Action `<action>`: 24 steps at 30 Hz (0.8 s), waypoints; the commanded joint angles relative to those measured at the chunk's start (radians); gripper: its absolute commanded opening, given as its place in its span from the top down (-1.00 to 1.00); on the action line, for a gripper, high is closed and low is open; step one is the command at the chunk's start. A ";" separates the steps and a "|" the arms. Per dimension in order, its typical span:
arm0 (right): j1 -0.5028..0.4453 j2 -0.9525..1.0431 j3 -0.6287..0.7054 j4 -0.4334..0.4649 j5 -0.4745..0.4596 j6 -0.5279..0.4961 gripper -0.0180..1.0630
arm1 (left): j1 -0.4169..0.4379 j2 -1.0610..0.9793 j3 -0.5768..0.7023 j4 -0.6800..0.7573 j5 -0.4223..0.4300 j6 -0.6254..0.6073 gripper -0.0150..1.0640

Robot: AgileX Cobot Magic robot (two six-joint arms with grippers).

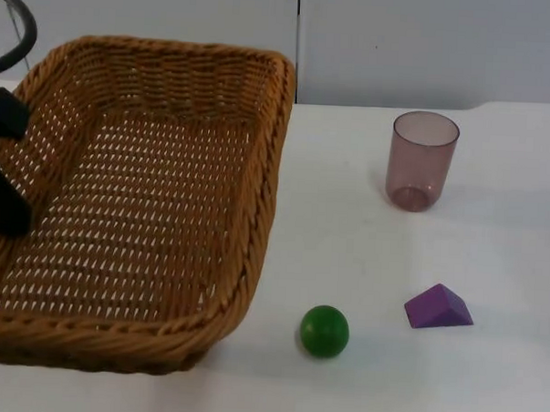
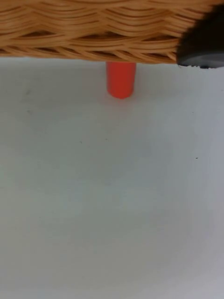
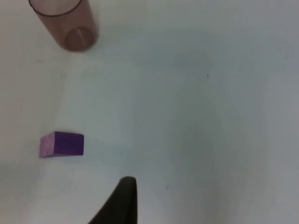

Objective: Pick up the basket with the left hand and place the triangular block into the basket with the right hand.

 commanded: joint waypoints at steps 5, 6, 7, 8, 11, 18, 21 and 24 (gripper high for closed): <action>-0.005 -0.003 0.002 0.010 0.014 -0.068 -0.98 | 0.002 -0.012 0.000 0.006 0.003 -0.018 0.97; -0.005 -0.003 0.002 0.027 0.009 -0.100 -0.98 | 0.002 -0.012 0.000 0.025 0.003 -0.036 0.97; -0.005 -0.003 0.002 0.032 0.013 -0.154 -0.98 | 0.002 -0.012 0.000 0.046 0.005 -0.049 0.97; -0.005 -0.003 0.002 0.047 0.029 -0.245 -0.98 | 0.002 -0.012 0.000 0.067 0.005 -0.064 0.97; -0.005 -0.002 0.002 0.075 0.037 -0.336 -0.98 | 0.002 -0.012 0.000 0.100 0.007 -0.088 0.97; 0.054 0.094 -0.058 0.339 0.100 -0.687 -0.98 | 0.002 -0.012 0.000 0.092 0.000 -0.090 0.97; 0.138 0.175 -0.086 0.269 0.121 -0.694 -0.98 | 0.002 -0.012 0.000 0.092 0.000 -0.090 0.97; 0.314 0.358 -0.139 0.122 0.112 -0.692 -0.98 | 0.002 -0.012 0.000 0.092 -0.007 -0.090 0.97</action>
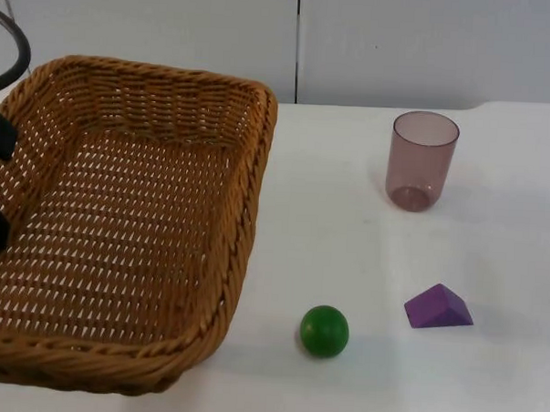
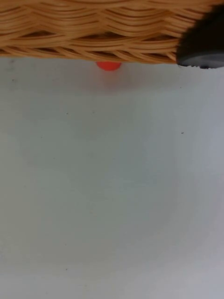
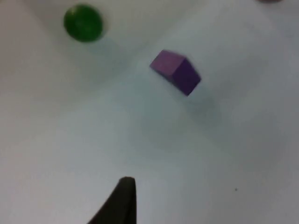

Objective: Pick up the basket with the left hand and place the triangular block into the basket with the right hand.

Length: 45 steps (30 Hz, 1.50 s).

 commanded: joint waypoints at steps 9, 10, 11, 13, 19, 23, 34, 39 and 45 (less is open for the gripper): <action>0.210 0.446 -0.205 -0.177 -0.052 -0.096 -0.98 | 0.002 -0.012 0.000 -0.020 -0.033 -0.007 0.97; 0.210 0.487 -0.233 -0.177 -0.052 -0.115 -0.98 | 0.002 -0.012 0.000 -0.020 -0.035 -0.007 0.97; 0.210 0.524 -0.256 -0.177 -0.052 -0.138 -0.98 | 0.002 -0.012 0.000 -0.020 -0.037 -0.007 0.97; 0.210 0.570 -0.292 -0.177 -0.052 -0.184 -0.98 | 0.002 -0.012 0.000 -0.022 -0.047 -0.007 0.97; 0.212 0.734 -0.359 -0.177 -0.078 -0.283 -0.98 | 0.002 -0.012 0.000 -0.022 -0.060 -0.007 0.97; 0.212 0.810 -0.364 -0.177 -0.116 -0.283 -0.98 | 0.002 -0.012 0.000 -0.024 -0.062 -0.007 0.97; 0.212 0.903 -0.366 -0.177 -0.164 -0.285 -0.44 | 0.002 -0.012 0.000 -0.033 -0.066 -0.007 0.97; 0.212 0.901 -0.442 -0.210 -0.084 -0.247 0.96 | 0.002 -0.012 0.000 -0.033 -0.066 -0.007 0.97; 0.212 0.839 -0.617 -0.204 0.293 -0.140 0.96 | 0.002 -0.012 0.000 -0.033 -0.066 -0.007 0.97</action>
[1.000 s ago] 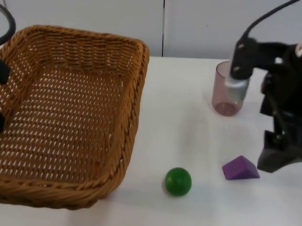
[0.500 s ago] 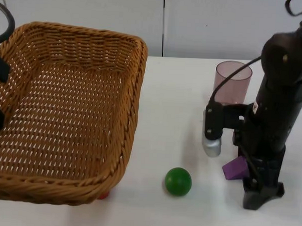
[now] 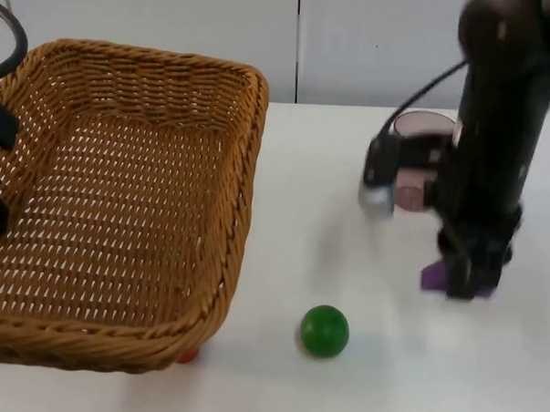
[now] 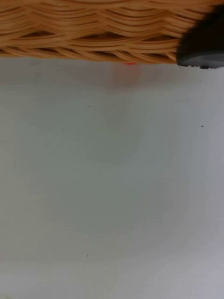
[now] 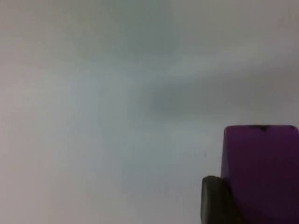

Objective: Pick up the basket with the left hand and place the triangular block into the basket with the right hand.

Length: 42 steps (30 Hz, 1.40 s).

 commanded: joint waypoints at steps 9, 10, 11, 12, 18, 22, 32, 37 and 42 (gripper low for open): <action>0.003 -0.234 -0.115 0.016 0.161 0.298 0.96 | 0.002 -0.012 0.000 -0.031 -0.011 -0.005 0.97; 0.003 -0.261 -0.115 0.016 0.161 0.333 0.96 | 0.002 -0.012 0.000 -0.031 -0.011 -0.005 0.97; 0.003 -0.291 -0.115 0.016 0.161 0.366 0.96 | 0.002 -0.012 0.000 -0.031 -0.011 -0.005 0.97; 0.003 -0.291 -0.115 0.016 0.161 0.366 0.96 | 0.002 -0.012 0.000 -0.031 -0.011 -0.005 0.97; 0.003 -0.407 -0.115 0.016 0.137 0.568 0.97 | 0.002 -0.012 0.000 -0.031 -0.011 -0.005 0.97; 0.003 -0.435 -0.115 0.020 0.118 0.578 0.97 | 0.002 -0.012 0.000 -0.031 -0.011 -0.005 0.97; 0.085 -0.430 -0.115 0.122 -0.119 0.569 0.97 | 0.002 -0.012 0.000 -0.031 0.003 -0.005 0.97; 0.206 -0.363 -0.154 0.122 -0.231 0.543 0.97 | 0.002 -0.012 0.000 -0.033 0.004 -0.005 0.97; 0.296 -0.225 -0.273 0.122 -0.279 0.543 0.97 | 0.002 -0.012 0.000 -0.044 0.004 -0.005 0.97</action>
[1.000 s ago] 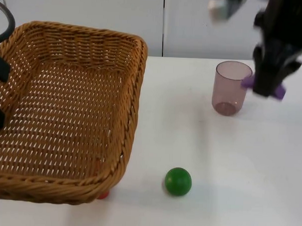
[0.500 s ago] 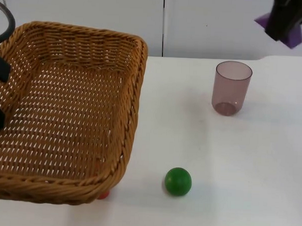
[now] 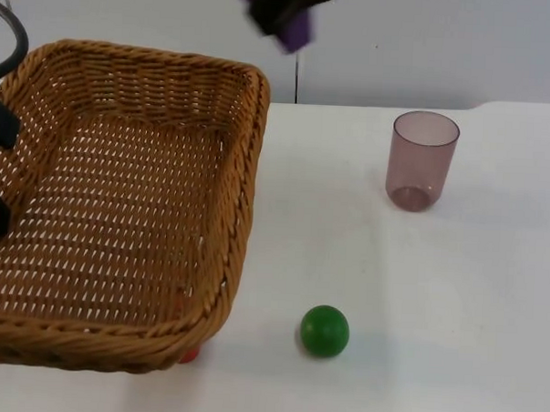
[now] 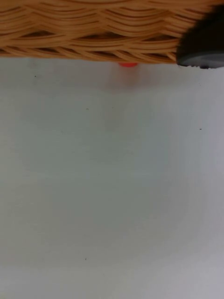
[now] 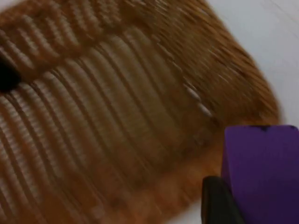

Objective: Pick up the basket with the left hand and place the triangular block into the basket with the right hand.

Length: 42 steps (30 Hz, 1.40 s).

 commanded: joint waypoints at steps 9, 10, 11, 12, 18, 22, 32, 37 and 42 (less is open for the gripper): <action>0.079 0.250 -0.141 0.033 -0.092 -0.009 0.27 | 0.002 -0.012 0.000 -0.051 -0.016 -0.005 0.97; 0.079 0.264 -0.141 0.033 -0.094 -0.009 0.16 | 0.002 -0.012 0.000 -0.057 -0.016 -0.005 0.97; 0.079 0.272 -0.141 0.033 -0.096 -0.007 0.04 | 0.002 -0.012 0.000 -0.059 -0.016 -0.005 0.97; 0.079 0.272 -0.141 0.033 -0.096 -0.007 0.04 | 0.002 -0.012 0.000 -0.059 -0.016 -0.005 0.97; 0.076 0.231 -0.141 0.021 -0.128 0.002 -0.25 | 0.002 -0.012 0.000 -0.059 -0.021 -0.005 0.97; 0.066 0.092 -0.141 -0.002 -0.118 0.002 -0.25 | 0.002 -0.012 0.000 -0.061 -0.020 -0.005 0.97; 0.054 -0.386 0.124 -0.024 -0.125 0.018 -0.25 | 0.002 -0.010 0.000 -0.064 -0.037 -0.005 0.97; 0.054 -0.580 0.340 -0.024 -0.143 0.048 -0.25 | 0.002 -0.004 0.000 -0.066 -0.051 -0.005 0.97; 0.054 -0.729 0.505 -0.019 -0.204 0.097 -0.25 | 0.002 0.056 -0.023 -0.082 -0.051 0.003 0.97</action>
